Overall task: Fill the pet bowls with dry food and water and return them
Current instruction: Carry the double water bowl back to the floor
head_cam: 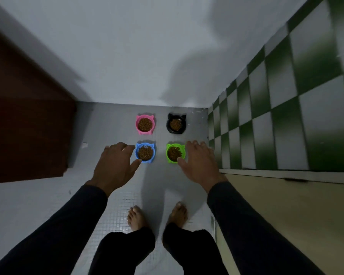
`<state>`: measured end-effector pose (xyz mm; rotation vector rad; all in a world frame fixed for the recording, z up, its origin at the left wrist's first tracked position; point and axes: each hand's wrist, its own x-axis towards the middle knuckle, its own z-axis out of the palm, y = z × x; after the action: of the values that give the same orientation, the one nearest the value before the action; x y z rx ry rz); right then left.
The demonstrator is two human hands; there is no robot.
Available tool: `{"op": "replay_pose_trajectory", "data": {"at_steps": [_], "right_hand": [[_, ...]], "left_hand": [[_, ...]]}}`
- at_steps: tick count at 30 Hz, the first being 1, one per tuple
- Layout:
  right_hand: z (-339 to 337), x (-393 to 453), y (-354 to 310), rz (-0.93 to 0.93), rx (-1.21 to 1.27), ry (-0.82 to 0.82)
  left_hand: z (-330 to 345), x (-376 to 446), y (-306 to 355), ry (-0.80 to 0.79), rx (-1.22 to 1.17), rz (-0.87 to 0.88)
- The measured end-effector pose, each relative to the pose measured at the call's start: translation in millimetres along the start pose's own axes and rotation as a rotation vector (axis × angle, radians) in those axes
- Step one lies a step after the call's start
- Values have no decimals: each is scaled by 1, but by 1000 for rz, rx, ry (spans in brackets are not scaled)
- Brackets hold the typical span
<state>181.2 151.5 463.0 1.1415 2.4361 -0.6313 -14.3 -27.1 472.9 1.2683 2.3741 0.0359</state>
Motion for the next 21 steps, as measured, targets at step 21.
{"op": "replay_pose_trajectory", "data": {"at_steps": [21], "right_hand": [[-300,-180,-66,-171,-9,374]], "left_hand": [[-332,-131,95,286,1,118]]}}
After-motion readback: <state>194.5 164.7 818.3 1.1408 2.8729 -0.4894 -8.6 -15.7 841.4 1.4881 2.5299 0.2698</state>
